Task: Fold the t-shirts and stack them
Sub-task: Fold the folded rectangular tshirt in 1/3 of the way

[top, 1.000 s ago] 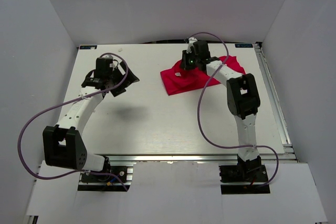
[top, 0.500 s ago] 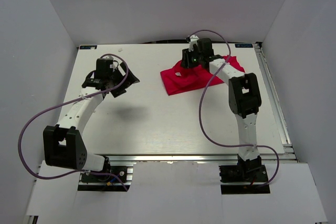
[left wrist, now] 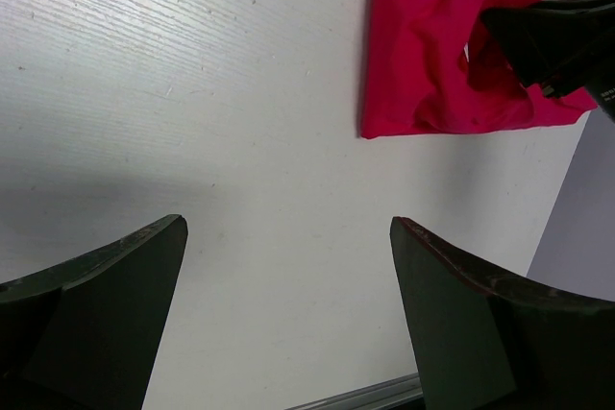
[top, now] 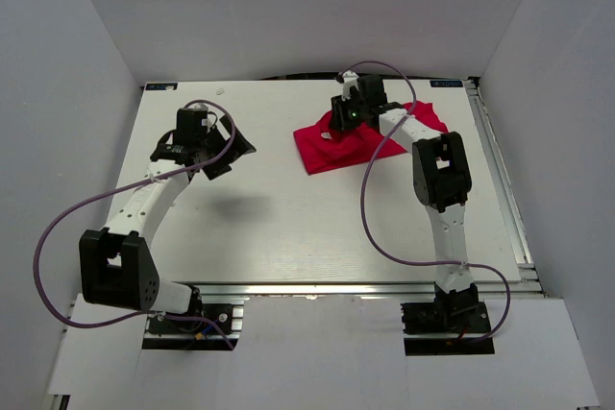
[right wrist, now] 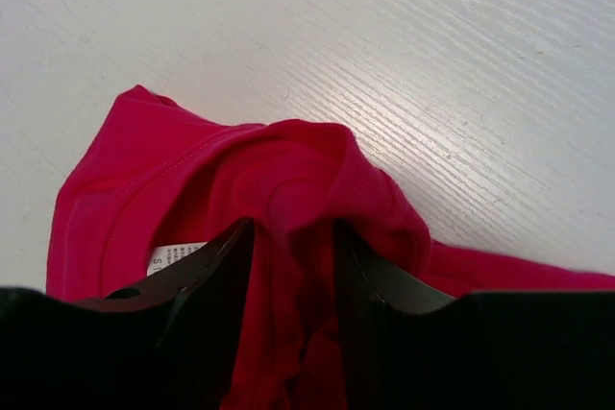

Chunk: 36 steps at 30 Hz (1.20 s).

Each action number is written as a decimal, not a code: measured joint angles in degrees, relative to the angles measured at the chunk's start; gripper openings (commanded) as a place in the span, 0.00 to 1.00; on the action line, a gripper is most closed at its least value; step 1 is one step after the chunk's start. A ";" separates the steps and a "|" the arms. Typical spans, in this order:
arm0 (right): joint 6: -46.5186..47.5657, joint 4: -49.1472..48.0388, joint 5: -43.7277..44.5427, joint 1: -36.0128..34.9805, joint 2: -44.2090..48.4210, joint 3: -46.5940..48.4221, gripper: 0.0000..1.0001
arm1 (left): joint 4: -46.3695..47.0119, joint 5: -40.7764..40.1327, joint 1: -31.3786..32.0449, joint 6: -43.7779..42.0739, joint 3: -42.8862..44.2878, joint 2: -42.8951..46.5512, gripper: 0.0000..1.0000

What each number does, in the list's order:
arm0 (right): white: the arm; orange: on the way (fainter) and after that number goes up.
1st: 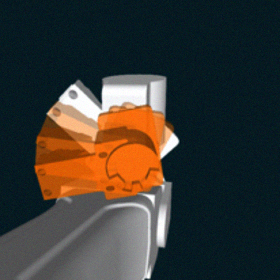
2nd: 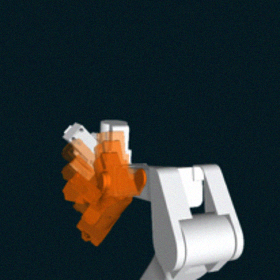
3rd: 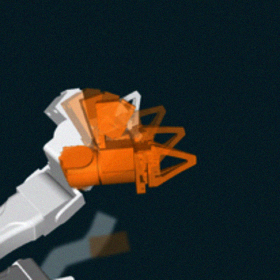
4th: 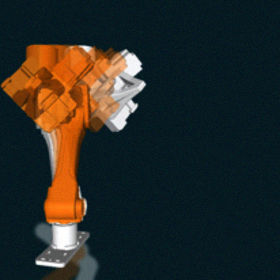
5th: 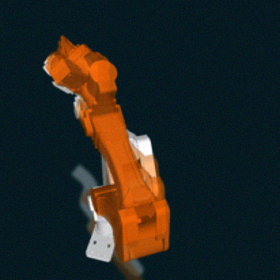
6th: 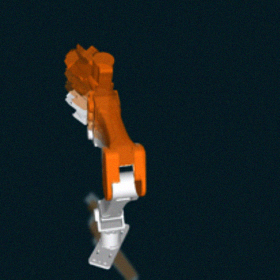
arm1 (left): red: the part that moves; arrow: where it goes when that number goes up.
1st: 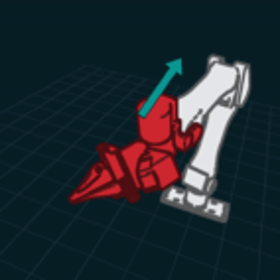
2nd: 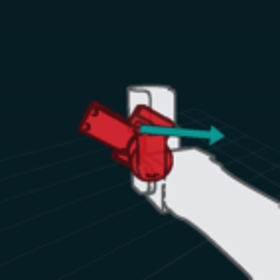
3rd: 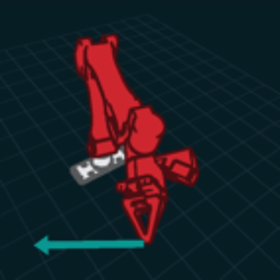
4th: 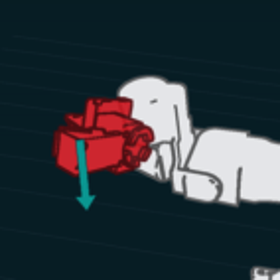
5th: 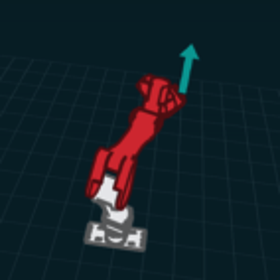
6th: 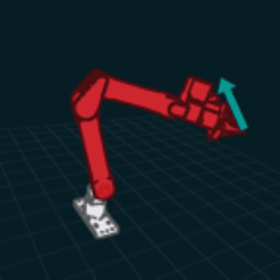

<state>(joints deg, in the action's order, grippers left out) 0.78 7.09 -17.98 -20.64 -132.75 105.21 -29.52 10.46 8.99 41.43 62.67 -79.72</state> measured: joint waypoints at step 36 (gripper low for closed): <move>-1.11 -0.39 -3.78 8.11 2.14 -2.40 0.39 | 1.27 0.96 -0.04 -0.02 -1.31 0.00 0.98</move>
<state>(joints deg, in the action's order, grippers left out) -0.34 6.70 -21.76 -12.53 -130.61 102.80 -28.25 11.42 8.95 41.41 61.36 -79.72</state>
